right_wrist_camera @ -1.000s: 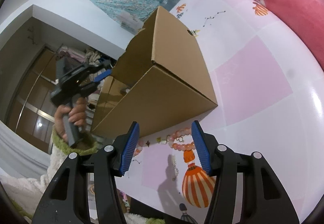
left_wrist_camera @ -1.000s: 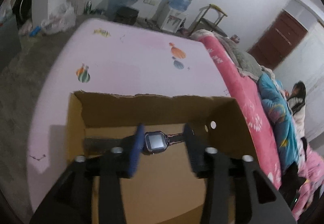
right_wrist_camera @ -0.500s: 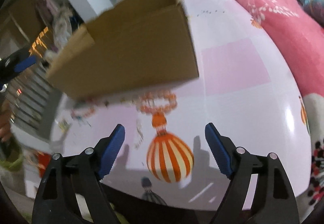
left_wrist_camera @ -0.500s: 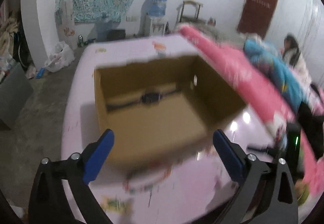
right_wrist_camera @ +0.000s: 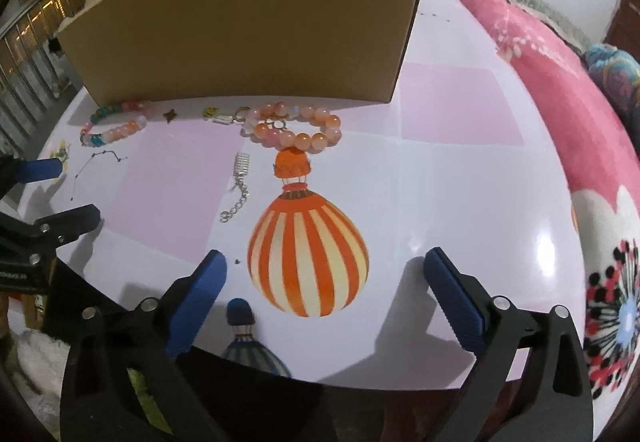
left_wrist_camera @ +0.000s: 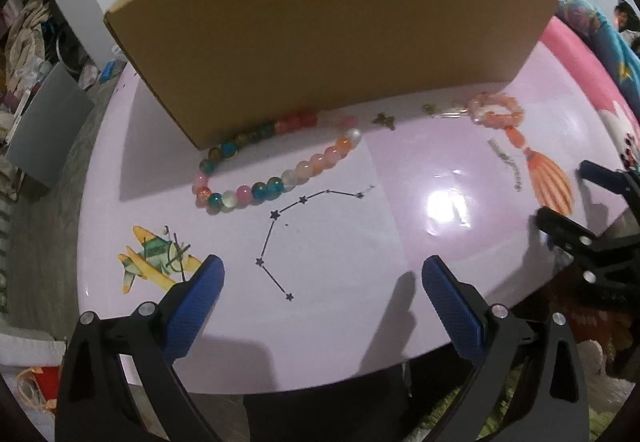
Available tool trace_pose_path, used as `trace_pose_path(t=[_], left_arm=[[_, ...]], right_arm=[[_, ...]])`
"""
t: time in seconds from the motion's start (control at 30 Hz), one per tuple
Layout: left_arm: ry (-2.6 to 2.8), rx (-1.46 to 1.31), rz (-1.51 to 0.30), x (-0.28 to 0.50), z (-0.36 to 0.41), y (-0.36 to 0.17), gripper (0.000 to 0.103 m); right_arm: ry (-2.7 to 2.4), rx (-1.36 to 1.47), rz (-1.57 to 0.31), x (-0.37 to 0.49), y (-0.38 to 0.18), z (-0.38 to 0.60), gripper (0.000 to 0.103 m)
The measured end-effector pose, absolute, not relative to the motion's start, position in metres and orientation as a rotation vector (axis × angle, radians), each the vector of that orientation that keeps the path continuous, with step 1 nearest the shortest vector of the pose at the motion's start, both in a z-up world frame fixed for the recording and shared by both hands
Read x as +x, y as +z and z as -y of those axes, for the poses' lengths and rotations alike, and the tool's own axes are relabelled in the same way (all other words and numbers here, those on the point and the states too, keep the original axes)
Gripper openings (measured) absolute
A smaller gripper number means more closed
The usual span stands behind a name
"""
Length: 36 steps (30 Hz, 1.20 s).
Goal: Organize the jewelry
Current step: 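Withdraw the left gripper from the box toward the bead bracelets, then close the left gripper on the teal and pink bead bracelet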
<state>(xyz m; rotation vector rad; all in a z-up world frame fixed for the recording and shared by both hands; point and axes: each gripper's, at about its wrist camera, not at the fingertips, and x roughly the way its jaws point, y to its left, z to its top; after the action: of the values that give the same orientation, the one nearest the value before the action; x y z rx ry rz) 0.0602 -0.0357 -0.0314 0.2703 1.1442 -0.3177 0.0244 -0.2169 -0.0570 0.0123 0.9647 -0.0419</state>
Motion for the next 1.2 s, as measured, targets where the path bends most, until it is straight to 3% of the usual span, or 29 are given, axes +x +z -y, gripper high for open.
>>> trace_pose_path(t=[0.6,0.8,0.93,1.07,1.2], left_arm=[[-0.335,0.227,-1.099,0.073,0.028,-0.036,0.099],[-0.391,0.249,-1.088,0.067,0.018,-0.039,0.099],[-0.419,0.1,-1.023,0.068,-0.016,-0.025,0.096],[-0.391,0.006,-0.956,0.078,-0.044,-0.011,0.082],[-0.377,-0.038,-0.957,0.091,-0.059,-0.014,0.066]], right_arm=[[0.042,-0.021,-0.957,0.04,-0.059,0.223,0.095],[0.155,0.177,-0.855,0.039,-0.024,0.223,0.095],[0.3,0.302,-0.814,0.049,-0.011,0.205,0.094],[0.405,0.397,-0.857,0.071,-0.016,0.177,0.08],[0.397,0.409,-0.924,0.095,-0.027,0.156,0.057]])
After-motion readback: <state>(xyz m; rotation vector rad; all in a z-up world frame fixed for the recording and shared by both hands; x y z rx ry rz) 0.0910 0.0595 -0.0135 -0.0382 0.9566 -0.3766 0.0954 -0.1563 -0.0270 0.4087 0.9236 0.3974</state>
